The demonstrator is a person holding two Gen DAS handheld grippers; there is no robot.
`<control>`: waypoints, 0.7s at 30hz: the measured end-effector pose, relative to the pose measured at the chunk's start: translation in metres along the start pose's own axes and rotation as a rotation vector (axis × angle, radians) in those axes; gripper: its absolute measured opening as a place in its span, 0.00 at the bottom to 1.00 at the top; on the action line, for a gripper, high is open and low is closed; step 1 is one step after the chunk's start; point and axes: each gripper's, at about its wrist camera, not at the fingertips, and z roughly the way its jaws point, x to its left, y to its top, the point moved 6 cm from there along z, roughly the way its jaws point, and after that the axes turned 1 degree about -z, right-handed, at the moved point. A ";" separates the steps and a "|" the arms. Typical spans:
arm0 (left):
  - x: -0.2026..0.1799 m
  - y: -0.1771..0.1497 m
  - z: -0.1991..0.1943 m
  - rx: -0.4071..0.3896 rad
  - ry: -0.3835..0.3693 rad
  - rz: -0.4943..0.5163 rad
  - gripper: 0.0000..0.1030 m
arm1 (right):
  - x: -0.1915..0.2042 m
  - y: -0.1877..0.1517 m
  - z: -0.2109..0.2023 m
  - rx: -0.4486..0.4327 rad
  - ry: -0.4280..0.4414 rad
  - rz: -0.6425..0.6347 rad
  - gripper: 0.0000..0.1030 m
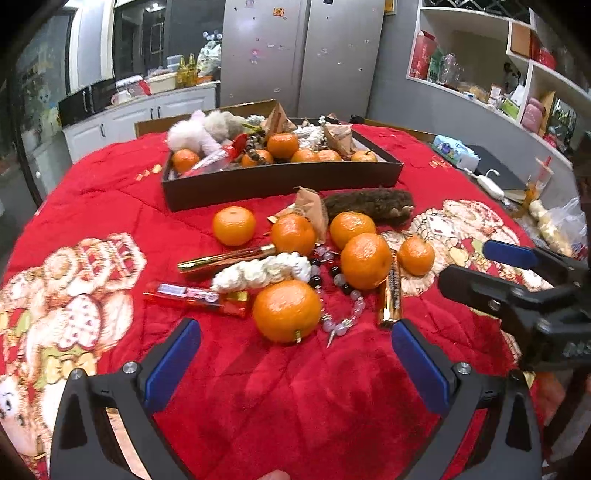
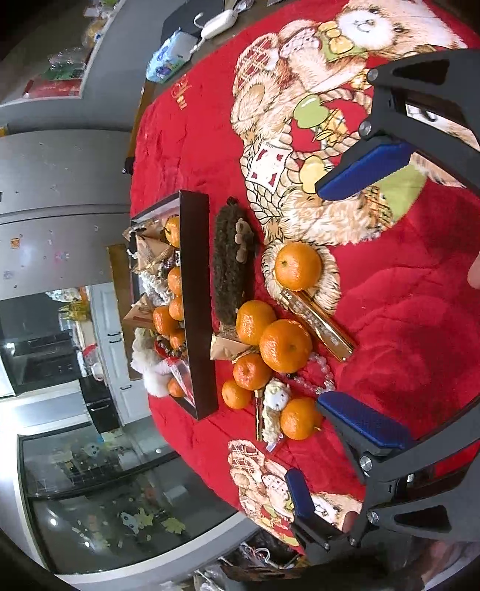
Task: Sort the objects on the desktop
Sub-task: 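Close the left tool on a loose orange while the right tool closes on another orange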
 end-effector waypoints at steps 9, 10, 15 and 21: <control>-0.012 0.001 0.018 0.005 -0.044 0.056 1.00 | -0.012 0.017 0.032 0.019 -0.038 -0.034 1.00; -0.016 -0.001 0.021 0.012 -0.049 0.073 1.00 | -0.014 0.017 0.036 0.014 -0.041 -0.032 1.00; -0.018 -0.004 0.023 0.017 -0.090 0.077 0.96 | -0.023 0.003 0.058 0.084 0.030 0.033 1.00; -0.011 -0.004 0.026 0.027 -0.099 0.034 0.82 | -0.028 -0.002 0.060 0.086 0.015 0.020 0.98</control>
